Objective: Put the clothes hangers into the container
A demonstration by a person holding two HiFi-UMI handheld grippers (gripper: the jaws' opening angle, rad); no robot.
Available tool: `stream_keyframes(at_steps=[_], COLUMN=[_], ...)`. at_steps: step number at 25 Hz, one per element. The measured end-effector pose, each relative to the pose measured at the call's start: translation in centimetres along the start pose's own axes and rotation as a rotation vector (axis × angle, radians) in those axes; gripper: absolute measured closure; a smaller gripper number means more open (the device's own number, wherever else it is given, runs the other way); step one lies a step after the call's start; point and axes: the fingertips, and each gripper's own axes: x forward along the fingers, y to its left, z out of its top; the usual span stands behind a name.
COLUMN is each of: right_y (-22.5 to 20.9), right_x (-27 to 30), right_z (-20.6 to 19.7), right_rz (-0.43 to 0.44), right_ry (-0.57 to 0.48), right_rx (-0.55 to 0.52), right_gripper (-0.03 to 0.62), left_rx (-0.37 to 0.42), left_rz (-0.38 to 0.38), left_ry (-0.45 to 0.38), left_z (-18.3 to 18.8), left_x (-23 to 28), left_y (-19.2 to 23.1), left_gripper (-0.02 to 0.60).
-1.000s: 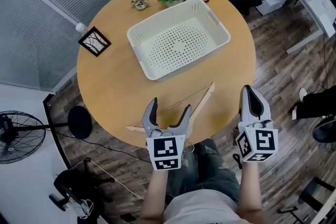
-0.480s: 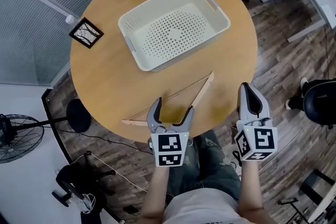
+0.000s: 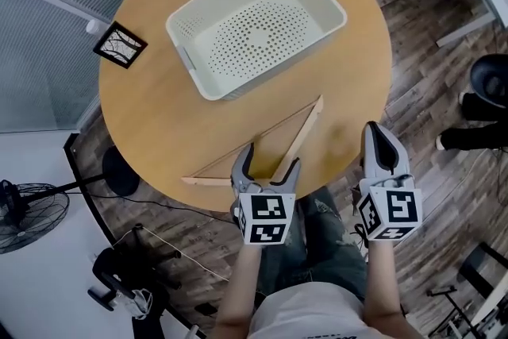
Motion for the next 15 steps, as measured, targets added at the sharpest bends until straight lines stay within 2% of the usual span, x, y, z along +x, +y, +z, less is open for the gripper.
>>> stream_keyframes(at_steps=[15], right_y=[-1.4], right_x=[0.2], right_z=[-2.3], right_rz=[-0.046], right_ry=[0.04], right_rx=[0.041], right_gripper=[0.572], left_rx=[0.073], left_rz=[-0.078], left_ry=[0.169], left_z=[-3.8], left_x=[4.1], left_y=[-2.5], left_gripper=[0.202])
